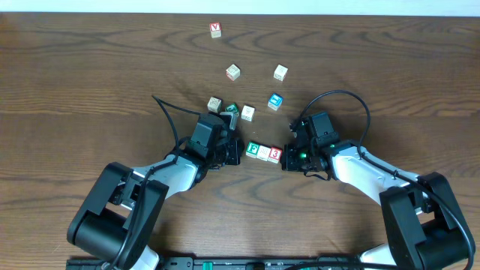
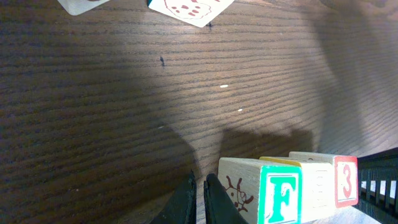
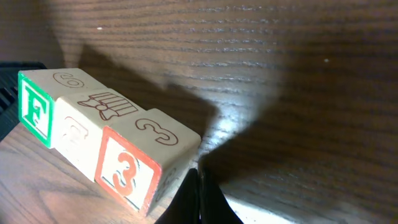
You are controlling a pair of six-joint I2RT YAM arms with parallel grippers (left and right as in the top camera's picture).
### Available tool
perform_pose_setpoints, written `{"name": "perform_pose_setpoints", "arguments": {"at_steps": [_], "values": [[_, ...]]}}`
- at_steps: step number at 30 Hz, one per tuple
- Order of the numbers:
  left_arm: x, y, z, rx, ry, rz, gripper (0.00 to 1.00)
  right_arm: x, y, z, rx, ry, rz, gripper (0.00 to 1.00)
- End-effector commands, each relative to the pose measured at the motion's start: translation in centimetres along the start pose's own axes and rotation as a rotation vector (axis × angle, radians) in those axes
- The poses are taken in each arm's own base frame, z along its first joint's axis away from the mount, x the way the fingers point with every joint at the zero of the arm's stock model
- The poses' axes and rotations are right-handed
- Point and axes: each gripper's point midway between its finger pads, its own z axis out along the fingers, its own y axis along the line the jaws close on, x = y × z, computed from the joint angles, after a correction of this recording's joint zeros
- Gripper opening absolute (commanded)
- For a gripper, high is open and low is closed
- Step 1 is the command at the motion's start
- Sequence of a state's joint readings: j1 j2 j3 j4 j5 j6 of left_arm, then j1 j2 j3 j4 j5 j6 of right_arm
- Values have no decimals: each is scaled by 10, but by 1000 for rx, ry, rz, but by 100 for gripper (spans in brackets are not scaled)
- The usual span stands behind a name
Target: Lift 3 blocks
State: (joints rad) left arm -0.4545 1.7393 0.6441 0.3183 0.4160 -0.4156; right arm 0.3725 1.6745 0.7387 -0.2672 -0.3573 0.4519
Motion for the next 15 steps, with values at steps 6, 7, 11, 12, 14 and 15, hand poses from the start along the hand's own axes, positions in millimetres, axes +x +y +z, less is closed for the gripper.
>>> {"name": "perform_pose_setpoints", "arguments": {"at_steps": [6, 7, 11, 12, 14, 15], "values": [[-4, -2, 2, 5, -3, 1, 8, -8, -54, -4, 284, -86, 61, 1], [-3, -2, 2, 5, -2, 1, 8, -12, -54, -4, 285, -102, 64, 1], [-3, -2, 2, 5, -2, 1, 8, -30, -45, -5, 218, -160, 34, 1], [-3, -2, 2, 5, -2, 1, 8, -33, -39, -4, 187, -165, 21, 1], [-3, -2, 2, 5, -2, 1, 8, -38, -26, -3, 123, -176, -1, 1], [-3, -2, 2, 5, -2, 1, 8, -40, -21, -2, 99, -181, -6, 1]]}}
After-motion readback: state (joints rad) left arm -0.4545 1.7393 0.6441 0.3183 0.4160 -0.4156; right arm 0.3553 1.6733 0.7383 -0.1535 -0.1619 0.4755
